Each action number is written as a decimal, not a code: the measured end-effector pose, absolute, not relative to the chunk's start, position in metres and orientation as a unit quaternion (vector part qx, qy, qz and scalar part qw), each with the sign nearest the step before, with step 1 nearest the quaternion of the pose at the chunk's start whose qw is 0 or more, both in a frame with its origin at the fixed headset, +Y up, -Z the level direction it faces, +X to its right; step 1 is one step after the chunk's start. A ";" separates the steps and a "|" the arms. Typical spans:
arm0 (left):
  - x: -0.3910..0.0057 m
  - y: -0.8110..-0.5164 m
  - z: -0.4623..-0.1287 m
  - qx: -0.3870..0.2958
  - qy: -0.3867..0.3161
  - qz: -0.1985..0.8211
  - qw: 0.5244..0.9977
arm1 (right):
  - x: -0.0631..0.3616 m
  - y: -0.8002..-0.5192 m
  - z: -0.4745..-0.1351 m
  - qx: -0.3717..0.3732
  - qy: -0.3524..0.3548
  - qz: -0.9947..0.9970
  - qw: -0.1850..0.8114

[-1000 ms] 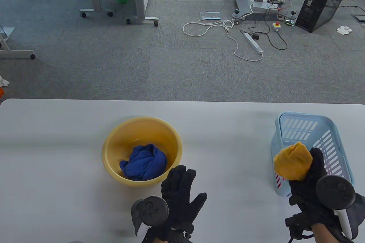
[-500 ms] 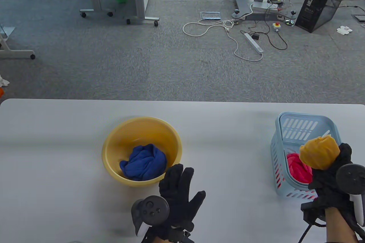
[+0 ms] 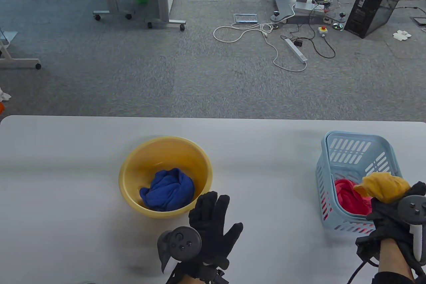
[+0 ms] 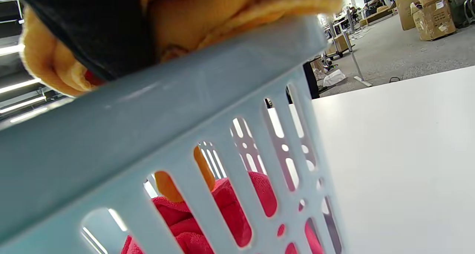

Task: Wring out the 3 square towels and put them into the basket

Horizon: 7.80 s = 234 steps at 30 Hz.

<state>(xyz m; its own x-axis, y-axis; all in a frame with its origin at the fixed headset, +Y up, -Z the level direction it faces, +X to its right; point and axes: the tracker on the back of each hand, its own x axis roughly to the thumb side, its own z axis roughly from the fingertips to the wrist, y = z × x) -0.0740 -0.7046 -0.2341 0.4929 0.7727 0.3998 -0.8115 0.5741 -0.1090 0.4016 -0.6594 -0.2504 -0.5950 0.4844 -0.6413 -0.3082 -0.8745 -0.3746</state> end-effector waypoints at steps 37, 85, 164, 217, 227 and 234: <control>-0.076 -0.702 -0.228 0.051 -0.217 0.477 0.850 | 0.345 -0.605 -0.215 -0.225 -0.189 0.919 0.261; -0.067 -0.724 -0.235 0.020 -0.209 0.391 0.896 | 0.176 -0.724 -0.220 0.033 -0.098 0.955 0.279; -0.200 -0.681 -0.386 -0.154 0.104 0.061 0.981 | 0.190 -0.736 -0.213 0.027 -0.058 0.934 0.353; -0.104 -0.440 -0.280 0.076 -0.173 0.374 0.908 | 0.213 -0.730 -0.212 0.005 -0.109 0.885 0.454; -0.061 -0.441 -0.277 0.043 -0.197 0.300 0.932 | 0.223 -0.715 -0.207 0.005 -0.141 0.858 0.494; -0.043 -0.439 -0.269 0.066 -0.227 0.283 0.930 | 0.228 -0.708 -0.206 0.027 -0.157 0.834 0.529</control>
